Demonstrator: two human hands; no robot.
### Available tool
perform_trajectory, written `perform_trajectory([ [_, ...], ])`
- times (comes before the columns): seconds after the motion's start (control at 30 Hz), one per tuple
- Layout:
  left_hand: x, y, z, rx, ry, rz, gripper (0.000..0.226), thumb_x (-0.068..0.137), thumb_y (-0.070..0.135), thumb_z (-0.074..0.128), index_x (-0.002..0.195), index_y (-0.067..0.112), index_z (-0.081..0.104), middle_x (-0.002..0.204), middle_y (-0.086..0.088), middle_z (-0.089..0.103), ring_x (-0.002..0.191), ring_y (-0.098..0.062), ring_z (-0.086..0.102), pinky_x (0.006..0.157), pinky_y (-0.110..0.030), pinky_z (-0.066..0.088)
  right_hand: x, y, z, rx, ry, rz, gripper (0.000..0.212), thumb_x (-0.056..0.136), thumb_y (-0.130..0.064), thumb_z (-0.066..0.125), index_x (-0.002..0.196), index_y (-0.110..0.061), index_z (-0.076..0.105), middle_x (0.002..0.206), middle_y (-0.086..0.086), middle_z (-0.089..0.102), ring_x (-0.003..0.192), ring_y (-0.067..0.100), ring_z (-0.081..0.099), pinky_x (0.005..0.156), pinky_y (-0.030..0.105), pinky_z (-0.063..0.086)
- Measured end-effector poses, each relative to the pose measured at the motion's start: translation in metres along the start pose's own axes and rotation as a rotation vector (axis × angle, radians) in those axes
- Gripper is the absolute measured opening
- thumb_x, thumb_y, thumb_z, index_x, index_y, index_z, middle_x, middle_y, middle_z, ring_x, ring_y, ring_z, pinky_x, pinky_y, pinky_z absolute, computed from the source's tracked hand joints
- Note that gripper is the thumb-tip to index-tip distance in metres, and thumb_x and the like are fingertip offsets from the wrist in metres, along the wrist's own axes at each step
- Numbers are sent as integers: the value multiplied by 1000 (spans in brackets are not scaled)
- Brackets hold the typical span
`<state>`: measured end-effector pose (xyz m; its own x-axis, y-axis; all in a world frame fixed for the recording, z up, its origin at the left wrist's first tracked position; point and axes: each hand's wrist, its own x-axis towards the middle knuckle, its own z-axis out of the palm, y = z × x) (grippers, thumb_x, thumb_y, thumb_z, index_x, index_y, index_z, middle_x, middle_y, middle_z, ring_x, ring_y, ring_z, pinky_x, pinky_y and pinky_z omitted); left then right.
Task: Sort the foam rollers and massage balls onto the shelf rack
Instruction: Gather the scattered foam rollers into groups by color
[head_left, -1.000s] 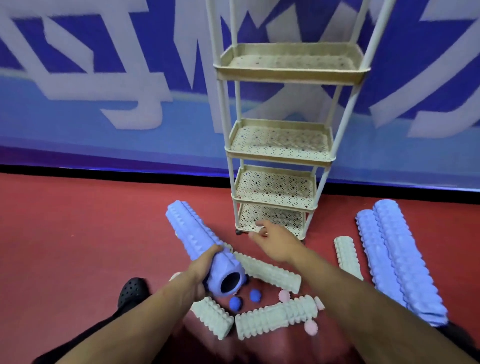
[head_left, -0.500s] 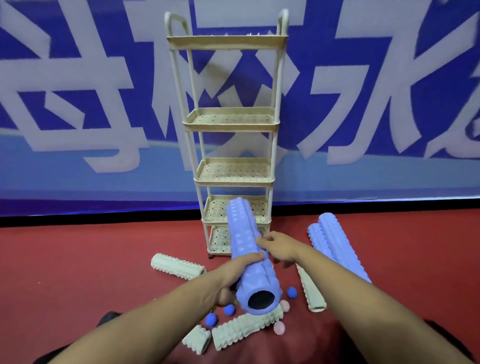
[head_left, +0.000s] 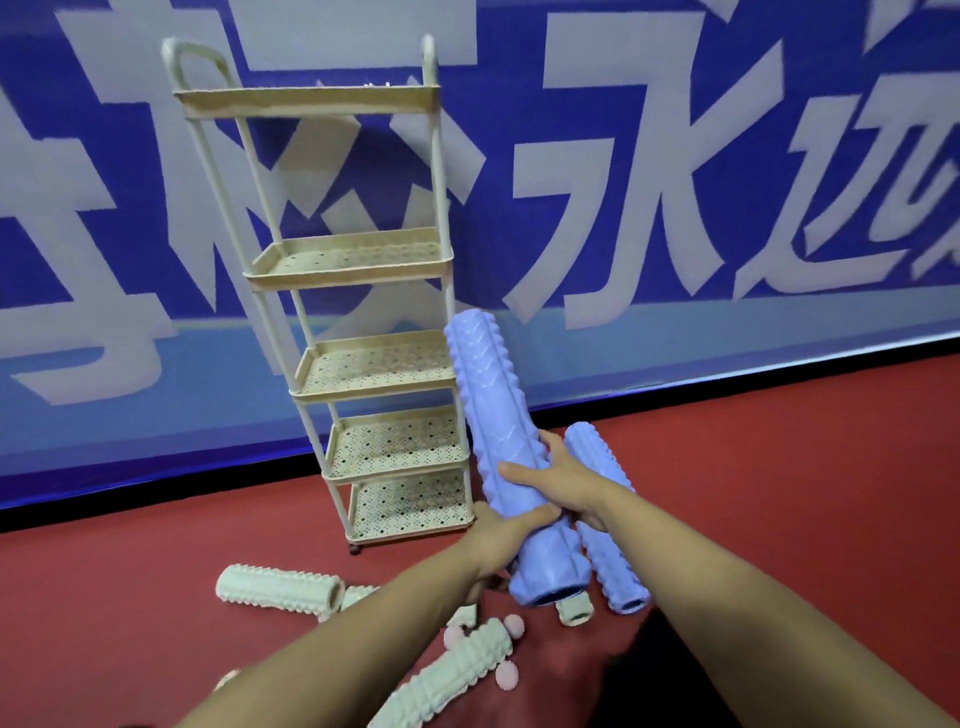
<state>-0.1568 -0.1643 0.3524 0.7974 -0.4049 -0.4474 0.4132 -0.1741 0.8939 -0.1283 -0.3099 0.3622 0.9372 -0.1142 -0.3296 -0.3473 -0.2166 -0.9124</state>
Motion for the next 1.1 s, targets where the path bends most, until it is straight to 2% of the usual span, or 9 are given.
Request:
perform_trajectory([
  [0.2, 95, -33, 30, 109, -137, -18, 73, 71, 55, 82, 128, 16, 58, 121, -3, 71, 101, -16, 71, 91, -43, 58, 65, 73, -56, 47, 118, 52, 72, 84, -31, 82, 140, -24, 37, 129, 1, 58, 105, 15, 65, 89, 24, 53],
  [0.33, 168, -80, 20, 154, -29, -176, 53, 88, 52, 71, 127, 26, 47, 114, 2, 61, 93, -16, 59, 75, -34, 51, 111, 145, -84, 23, 139, 197, 34, 82, -29, 84, 106, -10, 69, 82, -6, 77, 70, 7, 73, 60, 24, 56],
  [0.47, 230, -133, -1, 66, 139, -253, 30, 96, 40, 64, 106, 14, 54, 89, -3, 53, 77, -20, 50, 61, -30, 39, 165, 216, -76, 25, 129, 360, 45, 71, -35, 91, 100, -6, 74, 99, 15, 76, 90, 27, 74, 88, 50, 59],
  [0.53, 252, -160, -16, 57, 209, -308, 25, 98, 36, 64, 103, 12, 57, 80, -5, 51, 74, -21, 48, 57, -28, 34, 191, 244, -69, 18, 16, 476, 44, 73, -45, 87, 106, -23, 70, 97, 8, 74, 90, 25, 73, 84, 45, 58],
  [0.6, 271, -184, -30, 48, 243, -348, 20, 98, 30, 64, 103, 11, 59, 74, -6, 52, 63, -20, 46, 54, -27, 33, 218, 273, -60, 137, -155, 619, 33, 79, -51, 80, 88, -45, 49, 77, -9, 58, 58, 8, 61, 59, 33, 49],
  [0.73, 298, -221, -52, 28, 259, -382, 11, 99, 24, 62, 103, 14, 62, 78, -10, 57, 70, -23, 47, 66, -37, 41, 259, 321, -49, -58, 96, 524, 59, 66, -50, 89, 84, -40, 34, 91, -16, 45, 73, 4, 50, 68, 13, 40],
  [0.93, 323, -259, -60, 30, 322, -431, 7, 99, 21, 62, 103, 15, 62, 62, 0, 59, 49, -16, 47, 57, -31, 43, 281, 364, -30, -37, 65, 510, 68, 56, -58, 90, 97, -46, 37, 100, -15, 50, 84, 2, 53, 72, 22, 46],
  [1.03, 333, -267, -53, 8, 325, -441, 12, 99, 22, 61, 106, 13, 62, 67, -2, 56, 52, -15, 46, 51, -25, 39, 288, 374, -32, -47, 41, 483, 70, 59, -52, 91, 112, -23, 55, 109, 3, 66, 96, 18, 69, 84, 39, 58],
  [1.1, 338, -269, -48, 5, 321, -434, 15, 99, 25, 62, 109, 15, 62, 75, -2, 56, 58, -16, 47, 51, -24, 39, 288, 373, -36, -53, 31, 442, 60, 64, -47, 91, 107, -26, 55, 103, -2, 68, 82, -2, 69, 70, 20, 56],
])
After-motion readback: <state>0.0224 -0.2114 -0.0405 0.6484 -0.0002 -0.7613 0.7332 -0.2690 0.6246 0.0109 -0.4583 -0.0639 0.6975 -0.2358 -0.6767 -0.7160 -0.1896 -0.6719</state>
